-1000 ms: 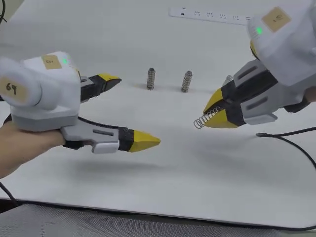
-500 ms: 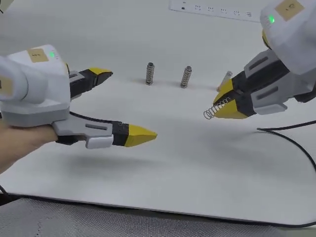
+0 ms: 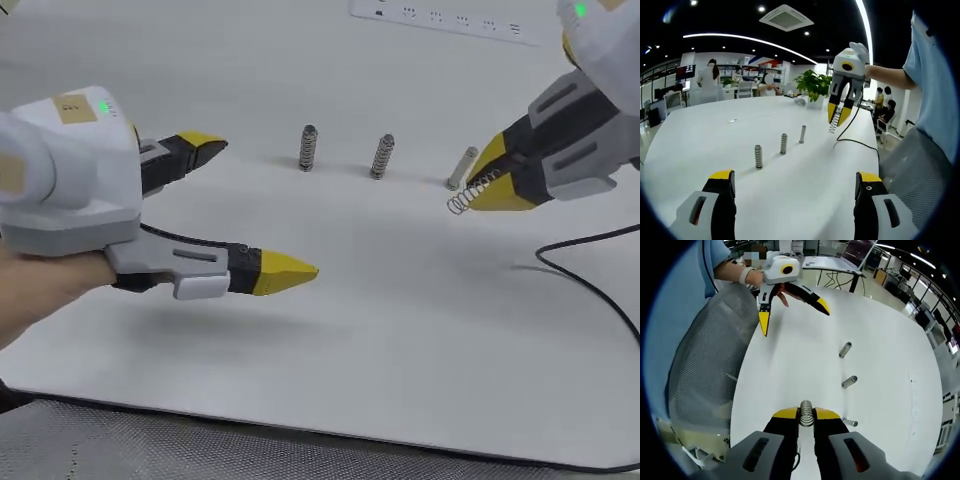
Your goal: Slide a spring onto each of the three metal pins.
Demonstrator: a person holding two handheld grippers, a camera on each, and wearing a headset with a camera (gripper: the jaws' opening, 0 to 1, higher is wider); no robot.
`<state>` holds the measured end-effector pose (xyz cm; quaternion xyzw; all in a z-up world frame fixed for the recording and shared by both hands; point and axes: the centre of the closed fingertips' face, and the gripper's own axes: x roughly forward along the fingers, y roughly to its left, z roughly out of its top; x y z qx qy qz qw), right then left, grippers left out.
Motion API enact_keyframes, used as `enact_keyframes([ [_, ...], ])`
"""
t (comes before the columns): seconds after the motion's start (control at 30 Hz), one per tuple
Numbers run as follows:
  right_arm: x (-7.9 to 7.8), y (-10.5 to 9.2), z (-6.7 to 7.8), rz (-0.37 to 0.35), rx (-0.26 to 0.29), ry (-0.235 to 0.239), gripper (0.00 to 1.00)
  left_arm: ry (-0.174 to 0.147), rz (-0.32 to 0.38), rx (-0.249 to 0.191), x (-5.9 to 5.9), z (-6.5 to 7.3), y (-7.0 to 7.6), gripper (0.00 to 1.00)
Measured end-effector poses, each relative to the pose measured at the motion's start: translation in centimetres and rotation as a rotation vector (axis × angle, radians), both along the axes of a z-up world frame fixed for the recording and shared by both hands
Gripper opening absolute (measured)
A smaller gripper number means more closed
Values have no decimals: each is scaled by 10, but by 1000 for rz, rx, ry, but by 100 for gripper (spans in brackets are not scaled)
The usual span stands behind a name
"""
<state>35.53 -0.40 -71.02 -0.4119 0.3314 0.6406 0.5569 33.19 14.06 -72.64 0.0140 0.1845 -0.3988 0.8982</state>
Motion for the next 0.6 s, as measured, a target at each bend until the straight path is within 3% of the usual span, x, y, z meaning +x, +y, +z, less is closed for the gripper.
enact_keyframes([
  [0.33,33,-12,0,15,-70,-55,8,-1,0,14,-1,-4,2,96],
  [0.6,47,-15,-3,22,-96,-70,8,8,-6,24,-1,-10,0,96],
])
